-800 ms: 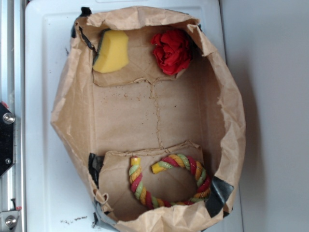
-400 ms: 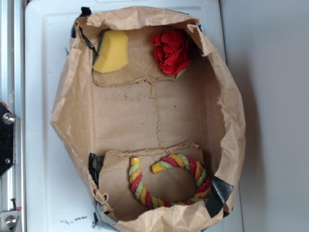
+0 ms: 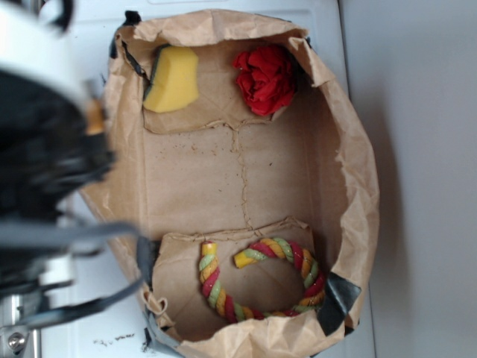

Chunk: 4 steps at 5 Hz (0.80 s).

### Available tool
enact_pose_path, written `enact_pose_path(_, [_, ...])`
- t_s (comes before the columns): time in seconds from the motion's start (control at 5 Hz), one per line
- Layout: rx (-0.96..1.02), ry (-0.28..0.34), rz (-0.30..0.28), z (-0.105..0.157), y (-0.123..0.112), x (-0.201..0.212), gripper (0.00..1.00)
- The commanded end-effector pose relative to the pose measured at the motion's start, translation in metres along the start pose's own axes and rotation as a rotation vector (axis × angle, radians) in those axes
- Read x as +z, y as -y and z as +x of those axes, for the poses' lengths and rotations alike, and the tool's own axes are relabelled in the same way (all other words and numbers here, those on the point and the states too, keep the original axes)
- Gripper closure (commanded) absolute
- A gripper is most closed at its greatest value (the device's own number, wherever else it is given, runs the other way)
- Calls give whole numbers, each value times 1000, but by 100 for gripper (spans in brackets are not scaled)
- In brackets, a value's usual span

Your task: Grab the red paper.

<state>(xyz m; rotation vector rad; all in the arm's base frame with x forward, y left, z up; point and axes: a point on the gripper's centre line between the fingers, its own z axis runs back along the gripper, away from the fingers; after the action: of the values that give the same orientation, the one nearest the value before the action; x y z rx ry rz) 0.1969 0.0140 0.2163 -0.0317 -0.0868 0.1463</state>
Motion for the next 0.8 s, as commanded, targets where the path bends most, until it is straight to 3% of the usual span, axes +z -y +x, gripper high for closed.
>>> enact_pose_path(0.0, [29,49,81,52,-15,-27,0])
enact_pose_path(0.4, [-28,136,78,86,-22,-65,0])
enact_pose_path(0.6, [-41,137,85,96,-27,-80,0])
